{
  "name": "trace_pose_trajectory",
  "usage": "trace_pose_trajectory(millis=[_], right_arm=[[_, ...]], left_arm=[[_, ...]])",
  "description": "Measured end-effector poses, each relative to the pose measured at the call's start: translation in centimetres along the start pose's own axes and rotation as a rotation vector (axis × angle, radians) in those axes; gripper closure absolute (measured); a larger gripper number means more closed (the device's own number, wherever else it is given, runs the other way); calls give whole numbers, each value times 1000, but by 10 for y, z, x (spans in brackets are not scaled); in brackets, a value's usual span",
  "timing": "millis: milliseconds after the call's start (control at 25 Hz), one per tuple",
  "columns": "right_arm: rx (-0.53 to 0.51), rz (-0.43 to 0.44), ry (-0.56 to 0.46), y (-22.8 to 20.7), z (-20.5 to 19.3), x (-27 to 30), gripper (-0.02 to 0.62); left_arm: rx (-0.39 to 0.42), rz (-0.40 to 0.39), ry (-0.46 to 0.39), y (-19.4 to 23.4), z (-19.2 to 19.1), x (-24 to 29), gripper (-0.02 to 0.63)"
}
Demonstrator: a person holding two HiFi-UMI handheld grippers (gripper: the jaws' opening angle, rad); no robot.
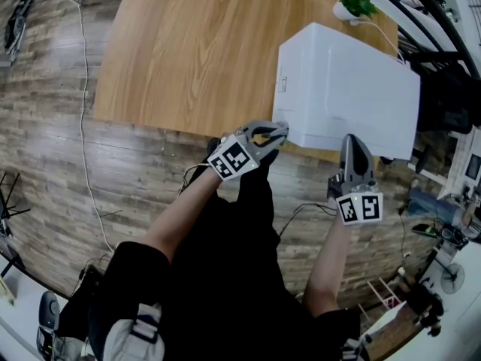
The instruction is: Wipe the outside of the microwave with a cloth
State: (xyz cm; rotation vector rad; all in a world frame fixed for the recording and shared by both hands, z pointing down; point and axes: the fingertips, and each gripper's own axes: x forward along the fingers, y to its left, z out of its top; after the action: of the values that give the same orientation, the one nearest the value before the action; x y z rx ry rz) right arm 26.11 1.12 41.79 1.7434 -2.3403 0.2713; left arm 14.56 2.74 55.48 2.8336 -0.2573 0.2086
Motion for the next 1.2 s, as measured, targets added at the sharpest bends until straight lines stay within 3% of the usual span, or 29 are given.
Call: trace_pose_trajectory(millis=[640,880,1200], right_arm=[[-4,13,19,1,-1,1,597],[-70,27,55,3,-3,3,597],[13,19,19,-1,0,0,597]], left_arm=[[-22,6,41,12,-40,9,561],[-28,6,43,13,-43,10,561],[-46,10,24,31,-34,14,561]])
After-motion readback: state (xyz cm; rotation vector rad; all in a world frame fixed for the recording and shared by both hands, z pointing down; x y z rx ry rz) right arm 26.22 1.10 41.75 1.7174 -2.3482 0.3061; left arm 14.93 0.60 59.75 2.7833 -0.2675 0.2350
